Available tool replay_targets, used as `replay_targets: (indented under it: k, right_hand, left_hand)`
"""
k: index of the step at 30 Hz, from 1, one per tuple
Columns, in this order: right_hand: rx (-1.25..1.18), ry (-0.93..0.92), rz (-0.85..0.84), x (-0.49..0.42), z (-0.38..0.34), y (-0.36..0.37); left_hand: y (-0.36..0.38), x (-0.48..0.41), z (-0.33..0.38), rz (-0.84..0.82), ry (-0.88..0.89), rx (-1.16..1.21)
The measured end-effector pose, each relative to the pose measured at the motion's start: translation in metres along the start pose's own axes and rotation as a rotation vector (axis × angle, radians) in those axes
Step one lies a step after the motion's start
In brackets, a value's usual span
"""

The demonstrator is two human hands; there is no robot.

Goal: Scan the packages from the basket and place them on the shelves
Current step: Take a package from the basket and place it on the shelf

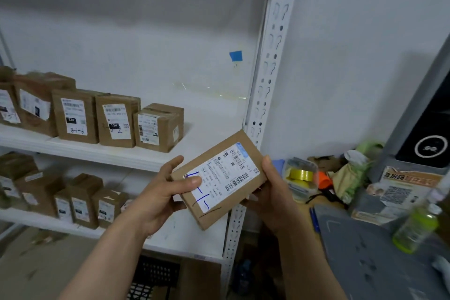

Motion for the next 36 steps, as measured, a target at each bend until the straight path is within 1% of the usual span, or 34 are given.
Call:
replay_targets:
  k: [3,7,10,15,18,20,22,26,29,31,32,34,36]
  right_hand:
    - [0.106,0.021,-0.029,-0.001,0.001,-0.007]
    - [0.093,-0.010,-0.051,0.006,-0.002,-0.014]
    - [0.100,-0.049,0.005,0.008,-0.004,-0.024]
    - [0.138,-0.040,0.116,0.010,0.003,-0.045]
    - [0.186,-0.037,0.142,0.012,0.008,-0.056]
    - [0.213,-0.045,0.124,0.016,0.007,-0.059]
    - [0.261,-0.059,0.110,0.021,0.001,-0.060]
    - [0.380,-0.027,0.095,0.024,0.001,-0.057]
    - [0.356,0.017,0.101,0.024,0.014,-0.064]
    - [0.275,0.039,0.167,0.024,0.028,-0.081]
    - [0.253,0.061,0.258,0.021,0.038,-0.098]
    - [0.284,0.168,0.506,0.022,0.064,-0.143]
    - [0.423,0.281,0.751,0.035,0.089,-0.190]
  left_hand:
    - [0.005,-0.004,0.007,-0.046,0.039,-0.057]
    - [0.011,-0.005,0.008,-0.101,0.048,-0.083]
    - [0.018,-0.003,-0.003,-0.151,0.005,-0.125]
    - [0.023,0.001,-0.025,-0.180,-0.047,-0.191]
    - [0.034,0.007,-0.039,-0.295,-0.103,-0.301]
    - [0.041,0.011,-0.047,-0.372,-0.141,-0.342]
    - [0.045,0.014,-0.054,-0.412,-0.171,-0.352]
    - [0.062,0.014,-0.067,-0.441,-0.208,-0.344]
    - [0.072,0.007,-0.086,-0.383,-0.240,-0.314]
    - [0.077,0.002,-0.106,-0.339,-0.260,-0.315]
    - [0.078,0.002,-0.117,-0.300,-0.272,-0.325]
    - [0.077,0.005,-0.149,-0.249,-0.331,-0.345]
    - [0.081,0.016,-0.185,-0.280,-0.423,-0.355]
Point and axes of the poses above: each hand's wrist, its own x-axis away from the middle knuckle, its own y-axis out of the palm, z = x × y, the point moved 10 cm from there along -x, towards the middle knuckle, and after that the axes turned 12 degrees about y, right-handed, at the moved point
